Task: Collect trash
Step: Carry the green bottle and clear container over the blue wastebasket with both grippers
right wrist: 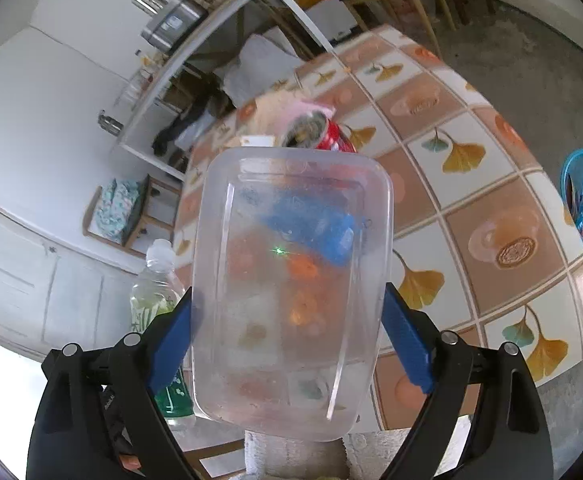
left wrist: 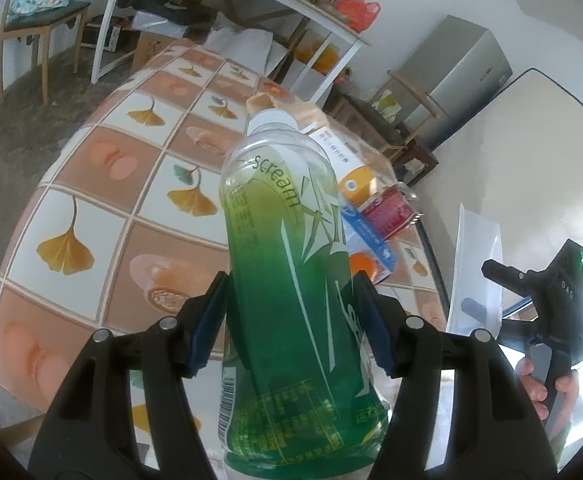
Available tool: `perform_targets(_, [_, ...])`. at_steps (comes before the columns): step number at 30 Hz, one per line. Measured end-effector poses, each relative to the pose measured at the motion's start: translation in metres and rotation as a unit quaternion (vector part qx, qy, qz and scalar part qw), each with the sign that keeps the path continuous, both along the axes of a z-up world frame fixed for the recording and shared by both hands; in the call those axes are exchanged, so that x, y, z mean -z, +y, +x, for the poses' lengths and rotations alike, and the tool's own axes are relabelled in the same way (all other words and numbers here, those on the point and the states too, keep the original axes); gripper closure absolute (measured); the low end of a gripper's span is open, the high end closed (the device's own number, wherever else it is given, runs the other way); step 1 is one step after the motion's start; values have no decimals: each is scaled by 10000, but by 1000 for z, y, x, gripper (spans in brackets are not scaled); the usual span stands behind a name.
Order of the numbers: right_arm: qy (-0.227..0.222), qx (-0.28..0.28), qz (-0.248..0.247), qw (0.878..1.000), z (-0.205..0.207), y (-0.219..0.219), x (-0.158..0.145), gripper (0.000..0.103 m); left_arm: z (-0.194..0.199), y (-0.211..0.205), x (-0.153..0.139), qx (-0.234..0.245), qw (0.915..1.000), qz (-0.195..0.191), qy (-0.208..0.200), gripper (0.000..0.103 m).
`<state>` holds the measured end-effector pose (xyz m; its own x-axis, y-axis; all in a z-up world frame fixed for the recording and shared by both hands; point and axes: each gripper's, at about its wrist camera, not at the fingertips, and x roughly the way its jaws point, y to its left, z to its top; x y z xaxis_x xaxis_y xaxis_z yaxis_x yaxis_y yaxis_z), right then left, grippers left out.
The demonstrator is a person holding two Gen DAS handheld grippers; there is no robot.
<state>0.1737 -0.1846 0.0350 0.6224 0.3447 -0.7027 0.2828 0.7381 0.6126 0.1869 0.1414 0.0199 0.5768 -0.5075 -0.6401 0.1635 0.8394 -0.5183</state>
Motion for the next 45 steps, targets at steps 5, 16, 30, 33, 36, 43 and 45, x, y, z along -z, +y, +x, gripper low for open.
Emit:
perform_targets(5, [-192, 24, 66, 9998, -9, -9, -10, 18, -9, -9, -13, 77, 9999, -18, -153, 43])
perform_targets(16, [-473, 137, 258, 9985, -29, -35, -16, 18, -21, -36, -31, 311, 9990, 30, -331, 43])
perform_targets(30, [-906, 1301, 268, 9870, -109, -133, -23, 18, -17, -138, -55, 1549, 9866, 109, -496, 43])
perform_targets(33, [-926, 2011, 106, 9751, -154, -173, -20, 18, -13, -177, -59, 2048, 9776, 86, -481, 43])
perform_targets(36, [-830, 2570, 89, 9628, -191, -204, -6, 18, -5, -230, -61, 2642, 9637, 73, -373, 43])
perform_targets(43, [-326, 3584, 426, 9320, -253, -266, 61, 18, 10, -370, -41, 3897, 9203, 276, 180, 43])
perform_targets(45, [-166, 3782, 565, 9238, -264, -279, 85, 18, 11, -414, -26, 4213, 9049, 415, 428, 43])
